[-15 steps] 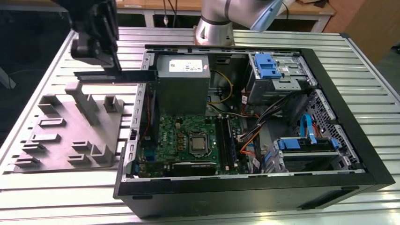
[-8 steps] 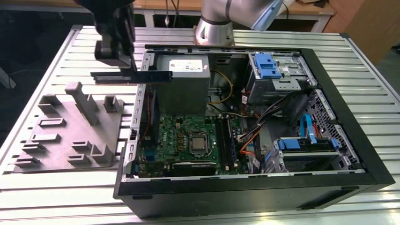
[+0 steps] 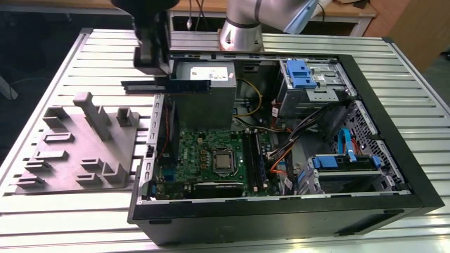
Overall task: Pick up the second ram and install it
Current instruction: 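Pick up the second ram and move it above second insertion slot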
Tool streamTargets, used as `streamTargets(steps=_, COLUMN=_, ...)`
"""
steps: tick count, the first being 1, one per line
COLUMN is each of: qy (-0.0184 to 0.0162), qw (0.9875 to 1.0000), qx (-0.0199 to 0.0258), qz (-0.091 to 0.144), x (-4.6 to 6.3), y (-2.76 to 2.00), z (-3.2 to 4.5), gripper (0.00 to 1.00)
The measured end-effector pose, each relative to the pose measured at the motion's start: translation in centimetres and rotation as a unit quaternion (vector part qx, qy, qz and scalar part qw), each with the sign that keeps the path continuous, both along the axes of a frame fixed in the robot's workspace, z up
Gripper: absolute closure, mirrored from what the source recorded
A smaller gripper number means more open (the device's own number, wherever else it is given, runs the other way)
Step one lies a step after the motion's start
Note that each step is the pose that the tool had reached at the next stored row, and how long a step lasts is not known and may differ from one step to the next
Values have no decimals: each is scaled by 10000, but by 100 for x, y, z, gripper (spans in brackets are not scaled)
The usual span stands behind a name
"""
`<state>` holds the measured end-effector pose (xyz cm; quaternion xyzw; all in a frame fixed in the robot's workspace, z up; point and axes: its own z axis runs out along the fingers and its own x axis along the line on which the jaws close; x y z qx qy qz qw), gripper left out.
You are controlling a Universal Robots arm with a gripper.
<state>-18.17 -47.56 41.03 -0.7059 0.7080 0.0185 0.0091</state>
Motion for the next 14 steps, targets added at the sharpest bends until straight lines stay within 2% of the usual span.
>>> streamTargets(steps=14, qy=0, qw=10000, qx=3, qz=-2, x=627, y=7, z=-77, gripper=89)
